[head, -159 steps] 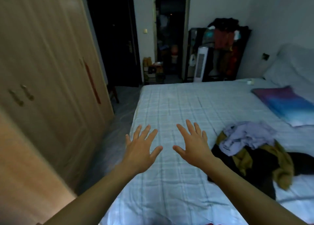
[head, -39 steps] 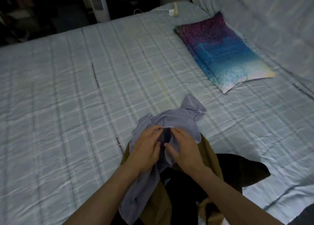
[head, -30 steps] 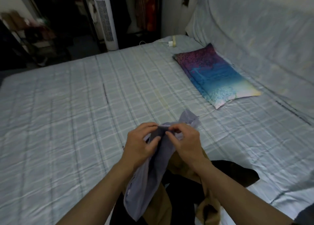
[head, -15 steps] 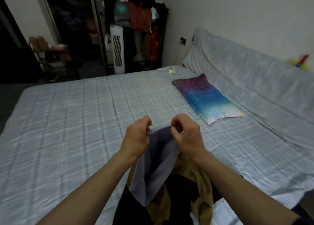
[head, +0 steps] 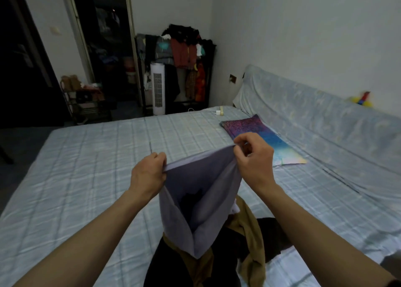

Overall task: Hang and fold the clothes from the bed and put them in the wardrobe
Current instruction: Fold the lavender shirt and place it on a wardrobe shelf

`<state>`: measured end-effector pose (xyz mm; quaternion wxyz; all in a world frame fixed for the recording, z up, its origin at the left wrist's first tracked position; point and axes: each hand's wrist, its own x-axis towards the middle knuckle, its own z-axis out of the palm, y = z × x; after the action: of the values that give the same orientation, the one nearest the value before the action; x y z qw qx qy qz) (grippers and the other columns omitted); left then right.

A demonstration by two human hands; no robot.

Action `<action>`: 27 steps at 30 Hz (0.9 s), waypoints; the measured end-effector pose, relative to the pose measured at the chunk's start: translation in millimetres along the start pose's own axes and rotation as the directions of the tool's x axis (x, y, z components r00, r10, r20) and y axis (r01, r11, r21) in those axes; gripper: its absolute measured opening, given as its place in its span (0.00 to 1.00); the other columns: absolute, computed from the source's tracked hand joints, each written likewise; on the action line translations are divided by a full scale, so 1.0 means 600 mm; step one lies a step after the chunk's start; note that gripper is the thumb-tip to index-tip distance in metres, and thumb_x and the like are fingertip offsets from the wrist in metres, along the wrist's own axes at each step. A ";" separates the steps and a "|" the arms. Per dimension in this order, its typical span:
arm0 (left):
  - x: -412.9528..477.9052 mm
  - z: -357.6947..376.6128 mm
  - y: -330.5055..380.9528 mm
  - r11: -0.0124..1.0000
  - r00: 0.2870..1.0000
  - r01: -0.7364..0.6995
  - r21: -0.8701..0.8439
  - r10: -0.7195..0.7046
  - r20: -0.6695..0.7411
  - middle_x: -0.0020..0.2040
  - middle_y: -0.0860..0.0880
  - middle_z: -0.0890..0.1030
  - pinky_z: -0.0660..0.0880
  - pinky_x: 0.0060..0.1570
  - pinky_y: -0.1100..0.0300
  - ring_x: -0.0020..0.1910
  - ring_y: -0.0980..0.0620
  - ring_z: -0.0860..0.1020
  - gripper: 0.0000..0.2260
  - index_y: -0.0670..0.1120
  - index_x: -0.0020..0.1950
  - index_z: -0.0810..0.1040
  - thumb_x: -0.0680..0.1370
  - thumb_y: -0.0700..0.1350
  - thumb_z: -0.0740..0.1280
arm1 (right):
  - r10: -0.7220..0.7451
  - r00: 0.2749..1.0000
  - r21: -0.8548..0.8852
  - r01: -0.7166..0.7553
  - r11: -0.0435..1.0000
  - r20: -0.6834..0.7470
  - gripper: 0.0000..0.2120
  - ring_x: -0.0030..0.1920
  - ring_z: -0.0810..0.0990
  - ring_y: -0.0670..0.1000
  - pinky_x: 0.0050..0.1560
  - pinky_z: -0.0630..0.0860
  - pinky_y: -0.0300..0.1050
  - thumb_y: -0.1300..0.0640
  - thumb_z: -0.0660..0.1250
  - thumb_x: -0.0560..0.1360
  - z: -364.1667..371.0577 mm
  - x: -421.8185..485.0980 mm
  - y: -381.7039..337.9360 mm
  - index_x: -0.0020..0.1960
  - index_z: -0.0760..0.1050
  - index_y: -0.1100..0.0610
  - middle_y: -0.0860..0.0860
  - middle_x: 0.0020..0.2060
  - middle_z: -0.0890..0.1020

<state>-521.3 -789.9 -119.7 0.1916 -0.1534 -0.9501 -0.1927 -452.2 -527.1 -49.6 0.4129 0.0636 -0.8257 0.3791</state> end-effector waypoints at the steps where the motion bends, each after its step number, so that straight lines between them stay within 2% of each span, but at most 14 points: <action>1: -0.006 -0.012 0.005 1.000 1.000 0.012 0.022 -0.012 -0.012 0.39 0.49 0.74 0.72 0.31 0.52 0.35 0.45 0.74 0.07 0.47 0.42 0.72 0.70 0.39 0.69 | 0.004 1.000 0.012 -0.004 1.000 -0.005 0.09 0.38 0.77 0.47 0.41 0.75 0.43 0.70 0.69 0.70 -0.010 0.001 -0.004 0.43 0.78 0.57 0.50 0.39 0.79; 5: -0.026 -0.064 0.018 0.988 0.997 0.065 0.139 -0.058 -0.054 0.40 0.49 0.74 0.65 0.30 0.55 0.34 0.47 0.71 0.06 0.47 0.43 0.71 0.73 0.39 0.68 | 0.028 0.999 0.072 -0.025 0.997 -0.041 0.08 0.38 0.78 0.47 0.41 0.76 0.46 0.69 0.69 0.70 -0.053 0.012 -0.019 0.44 0.79 0.57 0.50 0.39 0.81; 10: -0.061 -0.136 0.027 0.946 0.989 0.132 0.297 -0.104 -0.108 0.39 0.47 0.75 0.62 0.30 0.56 0.34 0.45 0.72 0.04 0.46 0.42 0.74 0.73 0.40 0.68 | 0.063 0.995 0.218 -0.046 0.975 -0.074 0.07 0.36 0.79 0.49 0.39 0.77 0.41 0.67 0.69 0.73 -0.086 0.029 -0.054 0.45 0.78 0.55 0.49 0.39 0.82; 12: -0.080 -0.172 0.025 0.925 0.982 0.166 0.342 -0.122 -0.147 0.39 0.46 0.76 0.64 0.30 0.55 0.35 0.42 0.75 0.02 0.45 0.41 0.76 0.73 0.39 0.67 | 0.058 0.996 0.274 -0.039 0.961 -0.061 0.08 0.33 0.77 0.49 0.34 0.74 0.37 0.67 0.68 0.73 -0.085 0.031 -0.071 0.44 0.78 0.55 0.49 0.37 0.81; 15: -0.118 -0.233 0.015 0.886 0.971 0.209 0.414 -0.140 -0.192 0.39 0.45 0.76 0.72 0.32 0.51 0.36 0.40 0.76 0.02 0.45 0.41 0.78 0.72 0.39 0.68 | 0.033 0.999 0.331 -0.017 0.944 -0.042 0.09 0.28 0.72 0.44 0.32 0.66 0.31 0.66 0.68 0.73 -0.076 0.034 -0.099 0.43 0.76 0.53 0.48 0.34 0.78; 20: -0.183 -0.334 -0.014 0.862 0.951 0.251 0.441 -0.137 -0.276 0.39 0.45 0.74 0.73 0.32 0.50 0.36 0.38 0.76 0.02 0.43 0.41 0.79 0.71 0.38 0.68 | -0.017 1.000 0.406 0.014 0.914 0.003 0.08 0.33 0.75 0.45 0.34 0.71 0.32 0.64 0.69 0.75 -0.049 0.030 -0.165 0.45 0.77 0.52 0.47 0.38 0.80; 24: -0.225 -0.408 -0.051 0.858 0.935 0.276 0.433 -0.136 -0.328 0.39 0.42 0.73 0.73 0.33 0.48 0.36 0.36 0.76 0.03 0.41 0.42 0.80 0.70 0.35 0.69 | -0.063 0.998 0.431 0.050 0.901 0.015 0.07 0.35 0.76 0.44 0.35 0.72 0.32 0.66 0.68 0.75 -0.018 0.026 -0.228 0.45 0.77 0.55 0.48 0.38 0.79; 27: -0.256 -0.459 -0.087 0.851 0.921 0.295 0.434 -0.133 -0.367 0.39 0.41 0.74 0.74 0.34 0.47 0.37 0.36 0.76 0.05 0.40 0.43 0.79 0.68 0.34 0.69 | -0.082 0.996 0.444 0.061 0.894 0.027 0.06 0.40 0.79 0.45 0.41 0.75 0.33 0.67 0.67 0.76 0.011 0.014 -0.277 0.47 0.77 0.56 0.50 0.41 0.80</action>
<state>-321.2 -986.4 33.9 0.3536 0.0409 -0.9345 0.0064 -392.6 -646.7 49.4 0.3824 0.1948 -0.7240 0.5400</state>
